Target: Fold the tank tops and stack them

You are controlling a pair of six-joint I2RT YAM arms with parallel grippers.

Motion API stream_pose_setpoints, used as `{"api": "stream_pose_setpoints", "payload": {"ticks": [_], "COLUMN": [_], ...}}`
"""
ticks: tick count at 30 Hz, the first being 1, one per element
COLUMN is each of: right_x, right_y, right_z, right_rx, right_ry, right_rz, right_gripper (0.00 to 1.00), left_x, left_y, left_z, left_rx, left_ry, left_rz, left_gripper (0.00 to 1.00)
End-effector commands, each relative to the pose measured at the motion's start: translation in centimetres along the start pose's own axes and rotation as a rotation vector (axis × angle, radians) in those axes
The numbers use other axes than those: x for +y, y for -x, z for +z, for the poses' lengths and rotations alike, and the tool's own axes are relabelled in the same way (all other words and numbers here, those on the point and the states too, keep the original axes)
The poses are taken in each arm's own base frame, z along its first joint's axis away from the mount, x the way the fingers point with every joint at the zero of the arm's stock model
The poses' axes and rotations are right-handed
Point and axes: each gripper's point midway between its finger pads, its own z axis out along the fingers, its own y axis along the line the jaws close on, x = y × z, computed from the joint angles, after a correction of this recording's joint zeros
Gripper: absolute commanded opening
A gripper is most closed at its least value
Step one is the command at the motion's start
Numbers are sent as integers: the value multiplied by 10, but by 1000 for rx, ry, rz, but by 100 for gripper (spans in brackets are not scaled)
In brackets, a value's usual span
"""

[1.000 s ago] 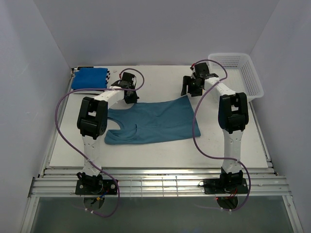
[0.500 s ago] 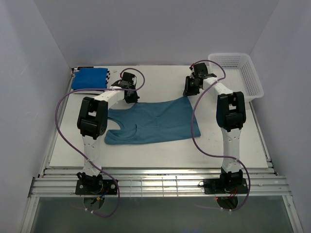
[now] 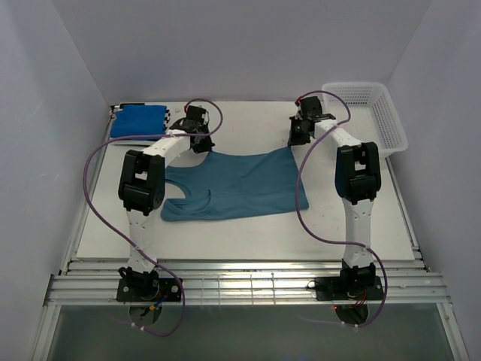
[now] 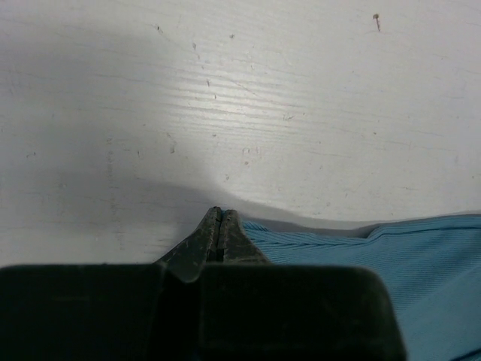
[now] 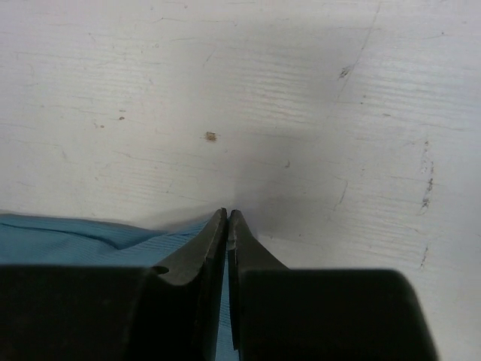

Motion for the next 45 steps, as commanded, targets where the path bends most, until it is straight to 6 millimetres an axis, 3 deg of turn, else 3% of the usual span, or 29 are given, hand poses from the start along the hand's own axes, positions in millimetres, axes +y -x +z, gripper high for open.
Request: {"api": "stream_pose_setpoints", "payload": {"ticks": [1, 6, 13, 23, 24, 33, 34, 37, 45], "right_x": [6, 7, 17, 12, 11, 10, 10, 9, -1], "right_y": [45, 48, 45, 17, 14, -12, -14, -21, -44], "right_z": [-37, -44, -57, -84, -85, -99, -100, -102, -107], "right_rx": [-163, -180, -201, -216, -216, -197, -198, -194, -167], "right_ry": [-9, 8, 65, 62, 65, 82, 83, 89, 66], "right_rz": [-55, -72, -89, -100, -100, -86, -84, -83, -72], "right_gripper": [8, 8, 8, 8, 8, 8, 8, 8, 8], "left_x": [-11, -15, -26, -25, -21, -28, -25, -27, -17], "left_y": [32, 44, 41, 39, 28, -1, -12, -16, -53], "left_z": [-12, -19, -38, -71, -70, -98, -97, -105, -109], "left_rx": [-81, -121, -143, -221, -201, -211, -191, -201, -151], "left_ry": [-48, -74, -162, -205, -208, -339, -346, -379, -392], "left_rz": [15, 29, 48, 46, 51, 73, 75, 69, 49], "left_gripper": [0, 0, 0, 0, 0, 0, 0, 0, 0]}}
